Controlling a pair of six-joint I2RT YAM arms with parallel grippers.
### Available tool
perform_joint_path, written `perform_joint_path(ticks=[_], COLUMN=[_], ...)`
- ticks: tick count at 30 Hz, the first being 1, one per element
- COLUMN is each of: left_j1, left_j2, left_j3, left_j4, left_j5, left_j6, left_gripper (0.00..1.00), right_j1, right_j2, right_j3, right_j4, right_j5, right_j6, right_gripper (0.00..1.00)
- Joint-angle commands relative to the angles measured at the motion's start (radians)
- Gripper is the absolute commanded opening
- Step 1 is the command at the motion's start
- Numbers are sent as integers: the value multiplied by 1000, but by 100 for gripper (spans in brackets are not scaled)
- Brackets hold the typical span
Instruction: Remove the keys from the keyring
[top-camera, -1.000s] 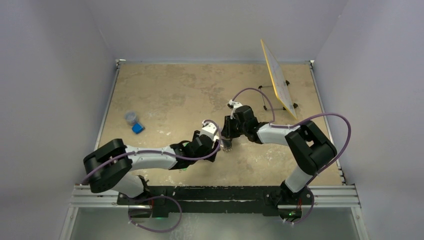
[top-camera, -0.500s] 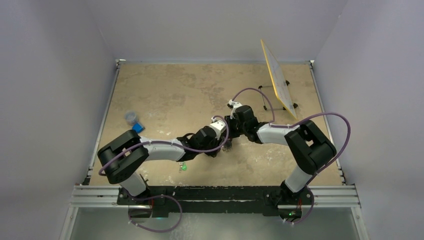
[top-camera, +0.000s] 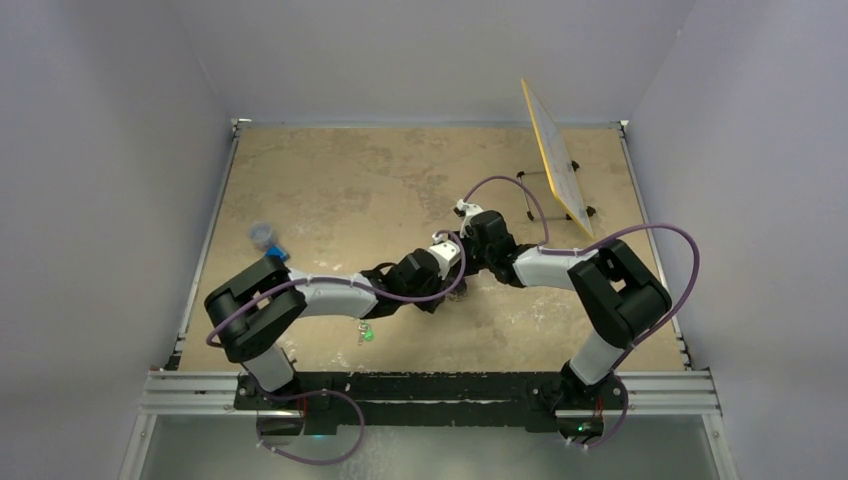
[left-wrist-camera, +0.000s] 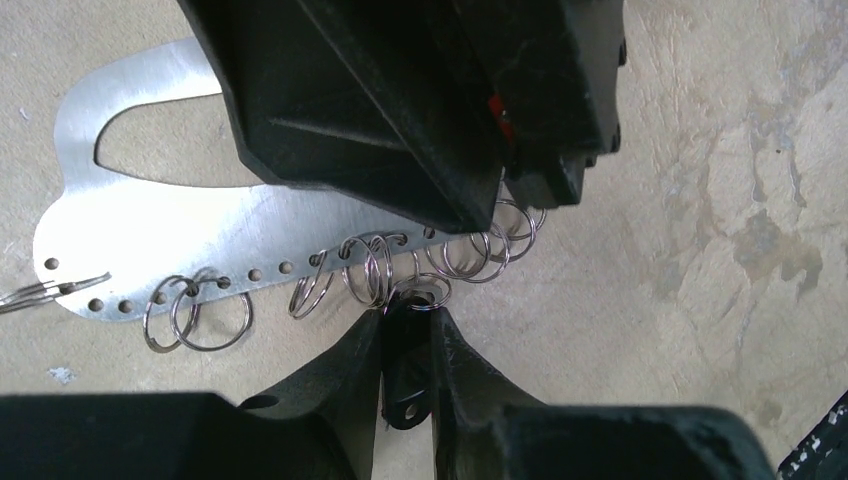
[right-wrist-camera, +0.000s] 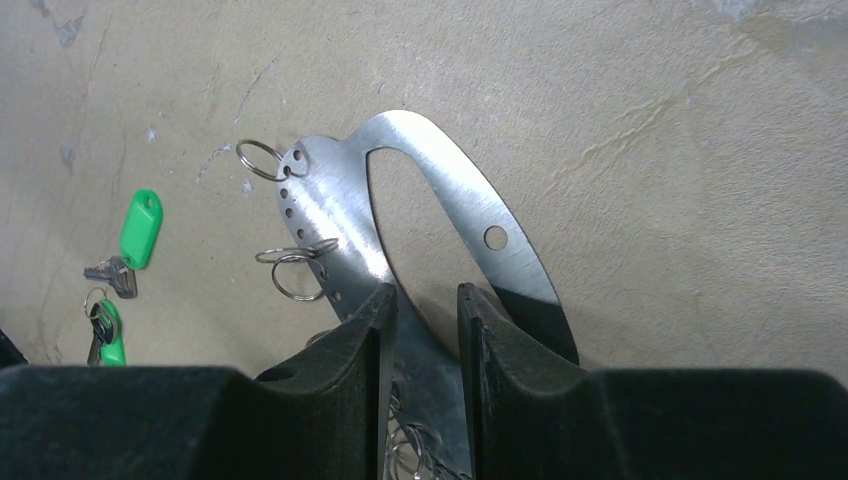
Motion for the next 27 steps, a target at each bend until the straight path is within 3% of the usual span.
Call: perform_joint_path(ticks=[1,9,16,19,27], left_j1=[-4,-3,-3,-3,-1], left_j2=[-55,-208,-242,-236,-82], left_j3=[-9,-59,-118,-122,-4], left_j4=[-123,-208,-187,-90,-70], left_j5=[-28,-18,5,34,-5], left_j6=[7,-35,-90,-125,-181], left_gripper=[0,0,0,15,27], right_j1=[0,-1,-1,-1,-1], right_j2=[18,17,10,12,9], right_j3=[-26,-23,-30,-32,-32], right_j4=[-90,-86,-68,-61,-66], right_j5=[13,11,4,2,-10], right_j6=[-9,-9,-22,-25,-23], right_gripper=[33,33,33,33,33])
